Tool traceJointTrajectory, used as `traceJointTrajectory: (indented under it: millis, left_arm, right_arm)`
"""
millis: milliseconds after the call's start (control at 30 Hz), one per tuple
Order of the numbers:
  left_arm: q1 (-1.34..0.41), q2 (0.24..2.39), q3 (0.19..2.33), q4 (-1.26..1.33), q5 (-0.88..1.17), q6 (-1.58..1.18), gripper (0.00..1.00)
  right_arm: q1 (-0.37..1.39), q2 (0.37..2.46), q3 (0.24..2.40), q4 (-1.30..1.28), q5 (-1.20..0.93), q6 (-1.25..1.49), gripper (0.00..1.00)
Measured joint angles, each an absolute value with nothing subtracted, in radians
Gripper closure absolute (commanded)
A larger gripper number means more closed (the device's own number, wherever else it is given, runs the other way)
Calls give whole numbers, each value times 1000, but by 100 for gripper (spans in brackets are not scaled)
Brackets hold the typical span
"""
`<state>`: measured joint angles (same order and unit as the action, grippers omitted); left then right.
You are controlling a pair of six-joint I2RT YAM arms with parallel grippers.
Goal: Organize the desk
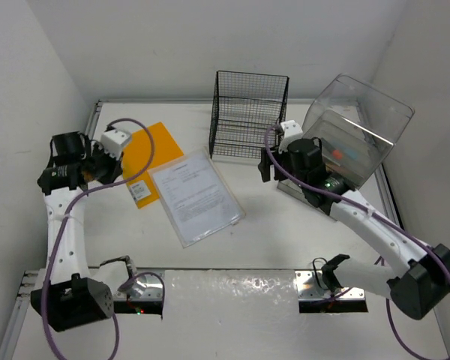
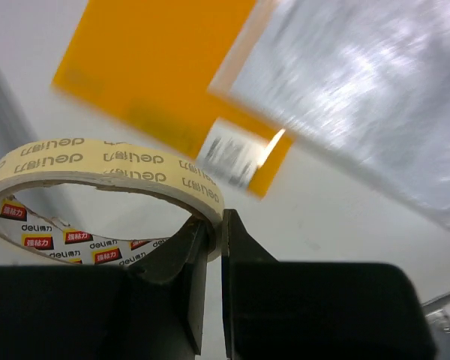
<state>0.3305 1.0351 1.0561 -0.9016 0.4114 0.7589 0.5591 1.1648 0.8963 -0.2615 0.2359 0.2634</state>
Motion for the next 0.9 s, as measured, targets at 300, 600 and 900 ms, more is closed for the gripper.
traceJointTrajectory:
  millis: [300, 600, 900]
  left_arm:
    - [-75, 1042, 1152, -993, 662, 736, 100]
    - [-155, 1002, 1129, -1036, 775, 801, 100]
    - [-184, 1038, 1063, -1017, 765, 812, 100]
  right_arm:
    - [596, 1178, 803, 230, -183, 563, 25]
    - [732, 1491, 919, 480, -245, 793, 30]
    - [804, 1661, 1066, 551, -241, 879, 31]
